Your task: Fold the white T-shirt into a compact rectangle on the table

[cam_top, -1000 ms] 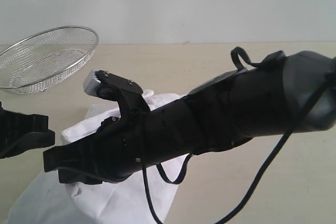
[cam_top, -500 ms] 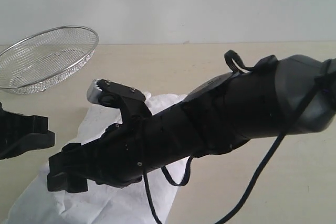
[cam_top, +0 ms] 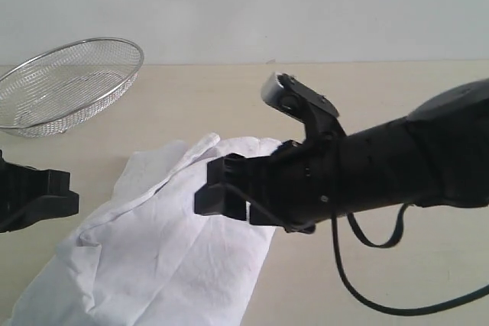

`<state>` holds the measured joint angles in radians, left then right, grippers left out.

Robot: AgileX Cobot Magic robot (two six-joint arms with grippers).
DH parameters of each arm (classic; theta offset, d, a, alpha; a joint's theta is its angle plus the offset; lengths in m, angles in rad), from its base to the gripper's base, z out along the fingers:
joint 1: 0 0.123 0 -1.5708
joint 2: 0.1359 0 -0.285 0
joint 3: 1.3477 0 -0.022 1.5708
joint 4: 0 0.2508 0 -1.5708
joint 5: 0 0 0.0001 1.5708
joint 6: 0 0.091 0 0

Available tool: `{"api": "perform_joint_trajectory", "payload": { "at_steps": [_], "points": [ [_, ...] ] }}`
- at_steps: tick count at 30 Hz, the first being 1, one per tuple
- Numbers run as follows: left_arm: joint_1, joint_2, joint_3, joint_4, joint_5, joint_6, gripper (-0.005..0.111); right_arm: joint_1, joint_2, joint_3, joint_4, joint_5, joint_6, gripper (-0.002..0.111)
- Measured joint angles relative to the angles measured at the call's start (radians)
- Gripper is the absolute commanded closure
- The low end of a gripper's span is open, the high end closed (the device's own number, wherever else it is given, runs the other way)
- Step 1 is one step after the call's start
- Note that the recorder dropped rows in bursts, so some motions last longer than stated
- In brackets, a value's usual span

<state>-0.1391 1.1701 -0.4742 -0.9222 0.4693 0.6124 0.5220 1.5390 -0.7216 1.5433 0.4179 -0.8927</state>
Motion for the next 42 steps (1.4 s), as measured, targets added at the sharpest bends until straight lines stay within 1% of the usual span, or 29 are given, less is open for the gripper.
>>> {"api": "perform_joint_trajectory", "payload": {
  "at_steps": [3, 8, 12, 17, 18, 20, 24, 25, 26, 30, 33, 39, 42],
  "points": [
    [0.000, 0.000, 0.000, 0.000, 0.000, 0.000, 0.102, -0.033, 0.006, 0.036, 0.000, 0.002, 0.004, 0.041],
    [0.000, 0.000, 0.000, 0.003, 0.008, 0.000, 0.102, -0.052, 0.017, 0.061, 0.006, -0.052, 0.045, 0.041],
    [0.000, 0.000, 0.000, 0.004, 0.014, 0.000, 0.102, -0.096, 0.058, 0.095, 0.014, -0.048, 0.058, 0.041],
    [0.004, 0.010, -0.011, 0.020, 0.043, 0.000, 0.101, -0.104, 0.121, 0.103, 0.029, -0.036, 0.038, 0.041],
    [0.009, 0.020, -0.018, 0.031, 0.066, -0.004, 0.099, -0.104, 0.129, 0.103, 0.031, -0.031, 0.028, 0.041],
    [0.018, 0.036, -0.043, 0.063, 0.122, -0.030, 0.089, -0.104, 0.133, 0.103, 0.033, -0.021, 0.014, 0.041],
    [0.024, 0.051, -0.075, 0.111, 0.208, -0.068, 0.055, -0.104, 0.133, 0.103, 0.057, 0.007, -0.023, 0.041],
    [0.024, 0.052, -0.080, 0.126, 0.227, -0.083, 0.048, -0.104, 0.133, 0.103, 0.059, 0.009, -0.031, 0.041],
    [0.024, 0.052, -0.083, 0.146, 0.242, -0.107, 0.045, -0.104, 0.133, 0.103, 0.062, 0.010, -0.036, 0.041],
    [0.024, 0.052, -0.085, 0.257, 0.284, -0.222, 0.047, -0.104, 0.133, 0.103, 0.062, 0.006, -0.042, 0.041],
    [0.025, 0.056, -0.085, 0.283, 0.301, -0.251, 0.047, -0.104, 0.135, 0.103, 0.068, -0.001, -0.042, 0.041],
    [0.025, 0.134, -0.098, 0.275, 0.301, -0.227, 0.047, -0.104, 0.140, 0.103, 0.074, -0.008, -0.042, 0.041],
    [0.025, 0.192, -0.149, 0.275, 0.301, -0.203, 0.047, -0.104, 0.140, 0.103, 0.076, -0.008, -0.046, 0.041]
  ]
}}
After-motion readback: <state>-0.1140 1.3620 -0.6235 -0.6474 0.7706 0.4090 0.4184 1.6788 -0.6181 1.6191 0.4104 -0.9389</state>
